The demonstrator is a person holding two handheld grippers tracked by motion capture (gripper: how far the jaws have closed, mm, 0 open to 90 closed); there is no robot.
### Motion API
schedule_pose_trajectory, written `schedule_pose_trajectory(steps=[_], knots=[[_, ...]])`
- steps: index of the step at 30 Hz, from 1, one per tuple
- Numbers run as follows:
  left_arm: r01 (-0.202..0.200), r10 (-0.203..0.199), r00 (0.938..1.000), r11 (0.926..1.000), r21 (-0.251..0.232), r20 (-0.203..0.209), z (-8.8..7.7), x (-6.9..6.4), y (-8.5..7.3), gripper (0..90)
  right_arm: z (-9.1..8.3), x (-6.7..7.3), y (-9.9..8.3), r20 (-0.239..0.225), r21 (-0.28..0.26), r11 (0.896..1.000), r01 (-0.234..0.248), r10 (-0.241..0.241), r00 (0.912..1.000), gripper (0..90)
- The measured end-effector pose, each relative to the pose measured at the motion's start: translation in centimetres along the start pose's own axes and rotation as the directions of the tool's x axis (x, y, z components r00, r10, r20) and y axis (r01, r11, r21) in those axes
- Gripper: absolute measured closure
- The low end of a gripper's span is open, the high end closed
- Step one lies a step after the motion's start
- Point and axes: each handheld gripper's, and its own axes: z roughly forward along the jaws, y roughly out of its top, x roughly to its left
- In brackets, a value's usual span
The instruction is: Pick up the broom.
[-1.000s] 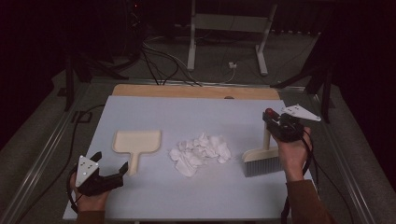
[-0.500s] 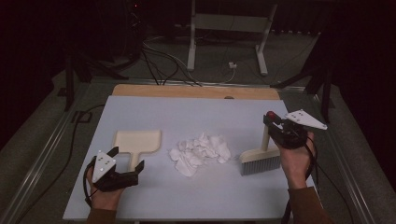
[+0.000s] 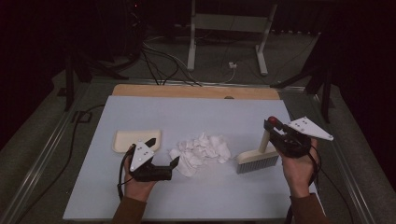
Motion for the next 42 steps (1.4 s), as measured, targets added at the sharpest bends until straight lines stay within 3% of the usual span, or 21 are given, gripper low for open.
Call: schedule_pose_trajectory(steps=[3, 6, 11, 17, 22, 26, 27, 28, 36, 41, 42], knots=[[-0.02, 0.02, 0.9988, 0.9998, 0.007, 0.045, 1.6, -1.4, 0.6, 0.8, -0.8, 0.6, 0.0, -0.01, -0.015, 1.0, 0.014, -0.015, 0.9998, 68.9], [-0.031, 0.03, 0.9976, 0.9994, 0.014, 0.062, 2.3, -2.1, 0.9, 0.8, -1.5, 1.0, 0.3, -0.017, -0.031, 0.999, 0.028, -0.029, 0.9994, 68.9], [-0.046, 0.042, 0.9911, 0.9985, 0.031, 0.127, 4.3, -3.7, 1.7, 1.4, -2.1, 1.6, 0.9, -0.033, -0.054, 0.998, 0.033, -0.034, 0.9988, 68.9], [-0.056, 0.049, 0.985, 0.9977, 0.038, 0.165, 5.5, -4.9, 2.4, 1.6, -2.3, 2.8, 1.5, -0.059, -0.076, 0.996, 0.036, -0.041, 0.9974, 68.9], [-0.07, 0.06, 0.9764, 0.9968, 0.04, 0.208, 6.3, -5.9, 2.9, 3.4, -2.0, 4.1, 2.2, -0.092, -0.09, 0.995, 0.036, -0.045, 0.9948, 68.9], [-0.081, 0.065, 0.9628, 0.9953, 0.052, 0.262, 7.0, -6.9, 3.3, 7.5, -1.6, 5.2, 2.6, -0.115, -0.101, 0.994, 0.039, -0.05, 0.9921, 68.9], [-0.081, 0.065, 0.9628, 0.9953, 0.052, 0.262, 7.0, -6.9, 3.3, 8.2, -1.5, 5.5, 2.7, -0.12, -0.101, 0.994, 0.04, -0.052, 0.9914, 68.8], [-0.099, 0.076, 0.9563, 0.9927, 0.069, 0.282, 7.4, -7.3, 3.4, 8.8, -1.3, 5.7, 2.8, -0.128, -0.101, 0.994, 0.041, -0.054, 0.9903, 68.9], [-0.14, 0.097, 0.946, 0.9828, 0.121, 0.309, 8.6, -8.2, 3.5, 18.9, -0.8, 7.6, 3.3, -0.174, -0.113, 0.993, 0.04, -0.059, 0.983, 68.9], [-0.148, 0.087, 0.9297, 0.9778, 0.148, 0.358, 9.1, -8.1, 3.3, 39.7, -0.8, 8.4, 3.7, -0.192, -0.12, 0.992, 0.042, -0.065, 0.9792, 68.8], [-0.148, 0.087, 0.9297, 0.9778, 0.148, 0.358, 9.1, -8.1, 3.3, 44.9, -0.8, 8.5, 3.7, -0.197, -0.122, 0.992, 0.041, -0.065, 0.9783, 68.9]])
